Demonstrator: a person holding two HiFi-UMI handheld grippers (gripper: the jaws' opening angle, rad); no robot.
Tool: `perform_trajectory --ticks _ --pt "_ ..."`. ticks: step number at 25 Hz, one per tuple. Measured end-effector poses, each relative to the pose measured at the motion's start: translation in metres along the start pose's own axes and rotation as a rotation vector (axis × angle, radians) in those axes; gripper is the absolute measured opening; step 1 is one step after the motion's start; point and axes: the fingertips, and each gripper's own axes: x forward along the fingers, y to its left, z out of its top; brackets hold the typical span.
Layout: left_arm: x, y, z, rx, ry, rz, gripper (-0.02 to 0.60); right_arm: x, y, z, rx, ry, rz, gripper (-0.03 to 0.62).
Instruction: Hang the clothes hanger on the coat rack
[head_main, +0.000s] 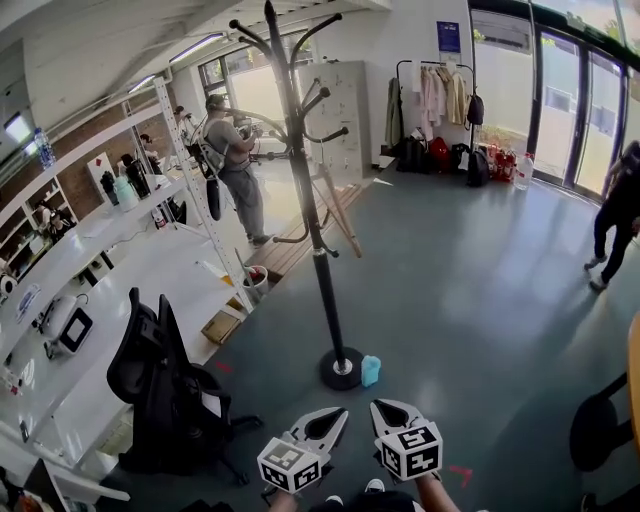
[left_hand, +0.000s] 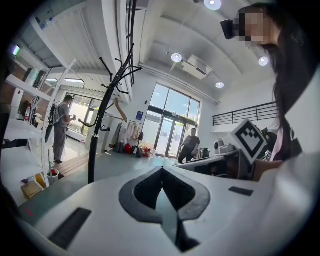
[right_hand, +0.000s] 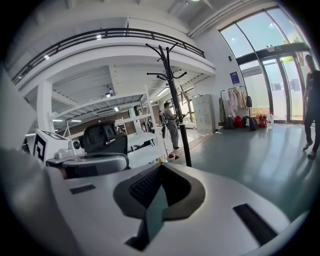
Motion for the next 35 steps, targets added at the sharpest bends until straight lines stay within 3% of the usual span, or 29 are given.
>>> perform_trajectory --ticks 18,35 --pt "-0.053 0.027 0.009 0.034 0.002 -0.027 0.0 0.003 0.048 0.003 0.028 -0.043 -0.059 0.011" --pt "-0.045 0.012 0.001 0.023 0.011 -0.091 0.0 -0.016 0.042 -0.009 0.046 -0.037 -0.122 0.011"
